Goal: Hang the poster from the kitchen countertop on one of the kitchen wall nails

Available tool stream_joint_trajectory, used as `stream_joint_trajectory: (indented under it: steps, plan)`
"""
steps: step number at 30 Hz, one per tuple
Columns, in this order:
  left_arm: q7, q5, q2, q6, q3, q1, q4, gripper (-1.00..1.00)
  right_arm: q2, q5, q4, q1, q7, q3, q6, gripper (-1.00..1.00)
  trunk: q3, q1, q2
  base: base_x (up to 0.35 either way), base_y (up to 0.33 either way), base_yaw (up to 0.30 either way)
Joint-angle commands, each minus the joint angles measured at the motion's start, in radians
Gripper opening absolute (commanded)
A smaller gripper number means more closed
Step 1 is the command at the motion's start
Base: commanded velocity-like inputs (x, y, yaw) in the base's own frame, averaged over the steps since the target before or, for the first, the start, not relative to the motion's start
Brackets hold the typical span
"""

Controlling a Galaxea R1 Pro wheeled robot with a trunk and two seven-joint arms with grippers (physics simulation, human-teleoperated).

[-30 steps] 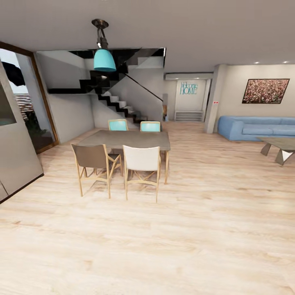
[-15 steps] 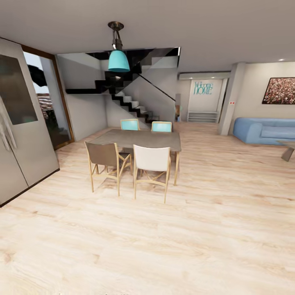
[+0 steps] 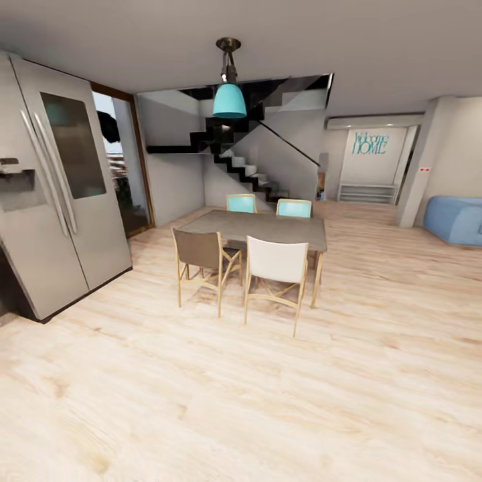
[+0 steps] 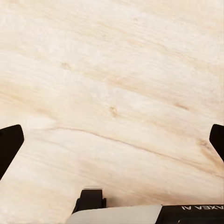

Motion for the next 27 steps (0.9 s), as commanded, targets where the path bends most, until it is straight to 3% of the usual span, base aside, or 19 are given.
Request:
stream_joint_trajectory:
  steps: [1,20,27]
  plan:
    - [0.0,-0.004,-0.001,0.001,0.003,0.0,-0.002,1.0,0.0,0.01,0.001,0.0,-0.006,0.001,-0.002,1.0,-0.001,0.0,0.0,0.0,0.0,0.291]
    - [0.0,-0.004,-0.001,0.001,0.004,0.0,-0.002,1.0,0.0,0.01,0.001,-0.001,-0.006,0.001,-0.002,1.0,-0.001,0.0,0.0,0.0,0.0,0.287]
    - [0.0,-0.004,-0.001,0.001,0.003,0.0,-0.002,1.0,-0.006,0.015,0.045,-0.001,0.002,0.002,0.0,1.0,-0.001,0.0,0.0,0.0,-0.086,0.061]
